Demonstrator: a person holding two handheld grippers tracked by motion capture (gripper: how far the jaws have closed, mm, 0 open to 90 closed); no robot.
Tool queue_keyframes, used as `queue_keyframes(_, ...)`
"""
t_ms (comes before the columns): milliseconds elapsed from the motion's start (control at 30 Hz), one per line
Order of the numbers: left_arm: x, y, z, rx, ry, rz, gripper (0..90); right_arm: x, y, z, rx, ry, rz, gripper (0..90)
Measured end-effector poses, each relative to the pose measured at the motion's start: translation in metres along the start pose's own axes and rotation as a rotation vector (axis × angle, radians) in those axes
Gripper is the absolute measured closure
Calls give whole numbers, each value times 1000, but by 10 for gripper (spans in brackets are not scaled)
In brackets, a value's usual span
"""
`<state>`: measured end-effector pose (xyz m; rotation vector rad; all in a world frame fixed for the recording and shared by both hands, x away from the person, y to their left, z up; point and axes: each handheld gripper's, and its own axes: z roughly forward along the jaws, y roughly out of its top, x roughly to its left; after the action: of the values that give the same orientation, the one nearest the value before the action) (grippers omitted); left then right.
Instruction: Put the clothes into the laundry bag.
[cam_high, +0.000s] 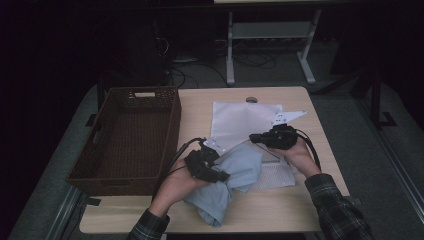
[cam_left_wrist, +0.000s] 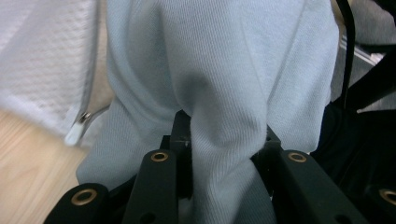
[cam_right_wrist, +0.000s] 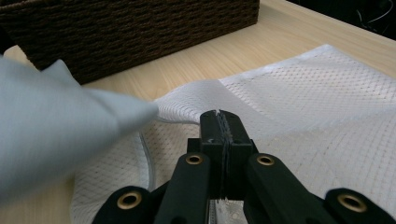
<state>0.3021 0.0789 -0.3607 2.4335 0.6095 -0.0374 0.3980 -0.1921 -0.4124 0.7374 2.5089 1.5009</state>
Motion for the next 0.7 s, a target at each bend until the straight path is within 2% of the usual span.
queue_keyframes(167,-8,10,15,33,-19,45,692,1,-1,-6,-6,2,-4,890)
queue_keyframes(367,-10,21,27,51,-29,82,692,1,-2,-13,-18,5,3,890)
queue_keyframes(533,-9,29,35,64,-16,95,692,4,-1,-16,-21,12,-5,890)
queue_keyframes(700,-2,29,44,92,19,89,692,6,0,-16,-18,14,-13,890)
